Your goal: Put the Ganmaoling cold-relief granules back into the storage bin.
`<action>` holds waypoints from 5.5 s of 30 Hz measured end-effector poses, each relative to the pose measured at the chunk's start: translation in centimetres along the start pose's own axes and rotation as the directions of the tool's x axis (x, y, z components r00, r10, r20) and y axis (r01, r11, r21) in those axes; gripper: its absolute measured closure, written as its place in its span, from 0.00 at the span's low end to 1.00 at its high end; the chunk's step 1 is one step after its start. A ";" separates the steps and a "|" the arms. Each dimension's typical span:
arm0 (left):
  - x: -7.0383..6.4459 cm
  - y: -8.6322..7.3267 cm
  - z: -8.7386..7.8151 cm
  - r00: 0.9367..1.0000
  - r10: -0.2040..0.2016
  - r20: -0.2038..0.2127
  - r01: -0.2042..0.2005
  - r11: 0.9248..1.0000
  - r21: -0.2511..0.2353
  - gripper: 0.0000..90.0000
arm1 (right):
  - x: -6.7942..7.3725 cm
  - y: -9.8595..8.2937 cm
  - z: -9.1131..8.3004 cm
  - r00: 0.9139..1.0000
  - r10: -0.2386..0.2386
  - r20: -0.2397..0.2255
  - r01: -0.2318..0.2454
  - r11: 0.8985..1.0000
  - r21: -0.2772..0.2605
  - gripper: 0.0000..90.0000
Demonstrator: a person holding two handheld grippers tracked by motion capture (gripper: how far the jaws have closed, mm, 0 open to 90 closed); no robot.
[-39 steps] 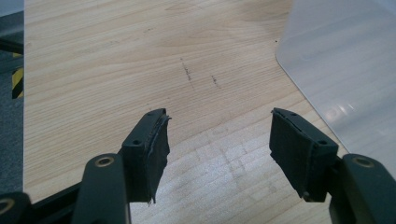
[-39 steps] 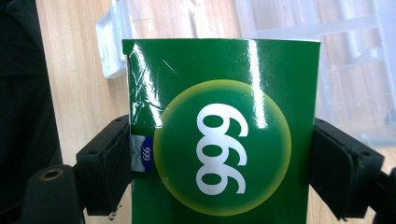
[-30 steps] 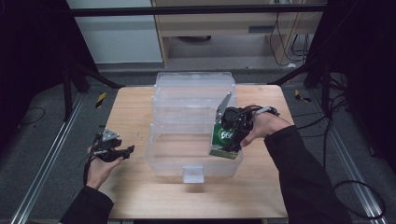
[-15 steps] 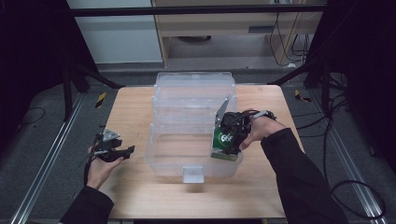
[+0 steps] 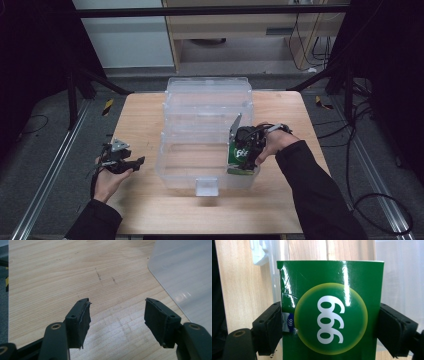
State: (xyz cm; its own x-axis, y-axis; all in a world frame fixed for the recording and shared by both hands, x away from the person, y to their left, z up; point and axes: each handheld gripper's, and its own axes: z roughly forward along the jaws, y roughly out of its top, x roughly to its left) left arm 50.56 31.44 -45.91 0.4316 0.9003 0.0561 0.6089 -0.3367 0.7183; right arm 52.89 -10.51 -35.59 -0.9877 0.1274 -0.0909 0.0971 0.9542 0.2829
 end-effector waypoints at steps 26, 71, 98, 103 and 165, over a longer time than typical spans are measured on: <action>-0.1 0.0 0.2 1.000 0.008 0.002 -0.008 1.000 0.005 0.41 | -0.1 -0.3 2.1 0.999 -0.047 -0.007 0.048 0.998 0.027 0.19; -0.2 -0.1 0.4 1.000 0.017 0.003 -0.017 1.000 0.020 0.41 | -0.1 -0.1 1.7 1.000 0.011 -0.008 -0.010 0.995 0.097 0.20; -0.3 -0.1 0.5 1.000 0.028 0.002 -0.028 0.999 0.022 0.41 | 0.3 -0.5 2.7 1.000 -0.022 0.015 0.021 0.997 0.078 0.20; -0.3 -0.1 0.6 0.999 0.032 0.001 -0.032 0.999 0.027 0.41 | 0.2 -0.3 2.6 1.000 -0.014 0.011 0.013 0.996 0.093 0.20; -0.4 -0.2 0.8 0.999 0.045 0.000 -0.045 0.998 0.035 0.42 | 0.3 0.3 0.7 0.991 -0.130 -0.017 0.131 0.987 0.094 0.19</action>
State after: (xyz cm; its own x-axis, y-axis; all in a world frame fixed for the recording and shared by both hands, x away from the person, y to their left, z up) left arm 50.81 30.92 -46.65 0.4586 0.8843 0.0882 0.6117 -0.3861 0.6905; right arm 52.75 -10.03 -36.20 -0.9938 -0.0023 -0.1109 -0.0220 0.9839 0.1771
